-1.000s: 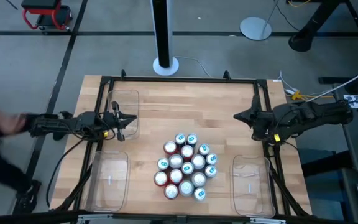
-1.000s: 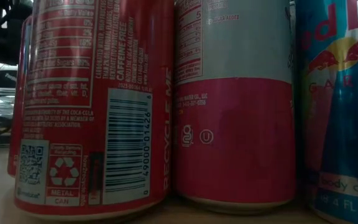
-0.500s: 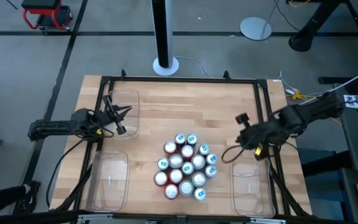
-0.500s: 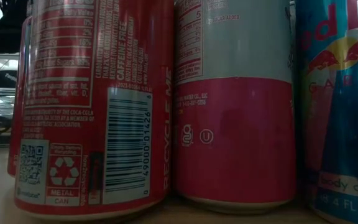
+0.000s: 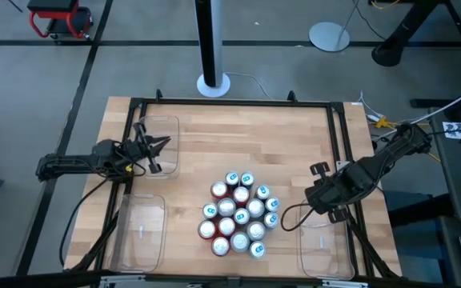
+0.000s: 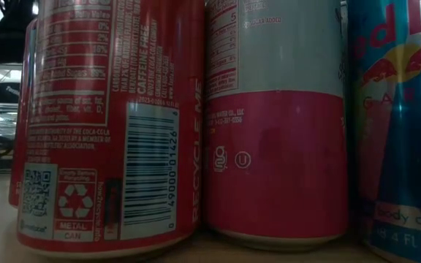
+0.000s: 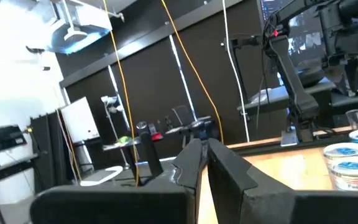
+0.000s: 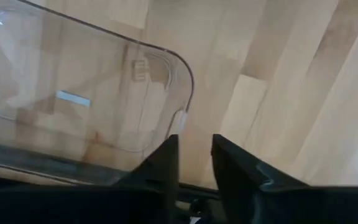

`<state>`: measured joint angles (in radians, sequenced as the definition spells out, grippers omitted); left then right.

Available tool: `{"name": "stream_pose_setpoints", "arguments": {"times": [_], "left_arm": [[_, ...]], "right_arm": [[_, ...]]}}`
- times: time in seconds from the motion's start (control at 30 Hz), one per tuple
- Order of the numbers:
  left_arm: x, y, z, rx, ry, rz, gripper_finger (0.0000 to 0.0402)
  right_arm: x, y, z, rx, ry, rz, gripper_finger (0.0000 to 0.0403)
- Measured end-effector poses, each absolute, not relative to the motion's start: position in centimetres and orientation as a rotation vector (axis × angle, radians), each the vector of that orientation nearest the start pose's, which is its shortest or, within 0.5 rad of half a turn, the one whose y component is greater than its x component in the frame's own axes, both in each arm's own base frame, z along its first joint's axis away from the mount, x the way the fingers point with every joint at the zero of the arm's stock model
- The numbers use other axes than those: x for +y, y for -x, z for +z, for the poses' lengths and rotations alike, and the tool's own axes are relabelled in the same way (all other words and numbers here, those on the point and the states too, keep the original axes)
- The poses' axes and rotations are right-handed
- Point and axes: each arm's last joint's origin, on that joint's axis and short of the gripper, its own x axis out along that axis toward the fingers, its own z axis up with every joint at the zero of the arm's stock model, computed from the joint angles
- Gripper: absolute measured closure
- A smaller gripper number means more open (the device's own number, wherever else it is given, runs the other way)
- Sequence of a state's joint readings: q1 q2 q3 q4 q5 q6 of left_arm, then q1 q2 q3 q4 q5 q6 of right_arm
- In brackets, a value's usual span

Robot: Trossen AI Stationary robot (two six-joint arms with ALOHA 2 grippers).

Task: Sort soda cans
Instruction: Move the transparent bins into the top middle

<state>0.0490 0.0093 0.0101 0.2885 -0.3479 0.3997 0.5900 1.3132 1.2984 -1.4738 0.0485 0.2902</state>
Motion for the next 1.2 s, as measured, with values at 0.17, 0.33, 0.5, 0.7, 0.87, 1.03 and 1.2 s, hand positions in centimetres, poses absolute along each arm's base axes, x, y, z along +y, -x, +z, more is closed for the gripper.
{"name": "stream_pose_setpoints", "arguments": {"times": [0.17, 0.33, 0.5, 0.7, 0.87, 1.03, 1.2], "left_arm": [[1.4, -9.2, 19.1, -0.186, -0.325, 0.438, 0.0382], [1.4, -9.2, 19.1, -0.192, -0.291, 0.434, 0.0382], [1.4, -9.3, 18.9, -0.177, -0.279, 0.429, 0.0382], [1.4, -9.3, 18.9, -0.176, -0.279, 0.429, 0.0382], [1.4, -9.3, 18.9, -0.175, -0.287, 0.43, 0.0382], [1.4, -9.3, 18.9, -0.172, -0.3, 0.432, 0.0382], [1.4, -9.3, 18.9, -0.172, -0.299, 0.431, 0.0382]], "right_arm": [[11.7, -17.4, 31.1, 1.483, 0.235, 0.217, 0.0226], [11.5, -17.0, 28.6, 1.572, 0.253, 0.2, 0.0187], [11.2, -16.4, 26.3, 1.656, 0.249, 0.205, 0.0178], [11.0, -15.8, 24.2, 1.71, 0.184, 0.222, 0.0178], [11.1, -15.9, 22.7, 1.683, 0.165, 0.242, 0.0181], [10.9, -15.6, 21.8, 1.703, 0.175, 0.236, 0.0223], [10.9, -15.6, 21.7, 1.698, 0.187, 0.251, 0.0294]]}}
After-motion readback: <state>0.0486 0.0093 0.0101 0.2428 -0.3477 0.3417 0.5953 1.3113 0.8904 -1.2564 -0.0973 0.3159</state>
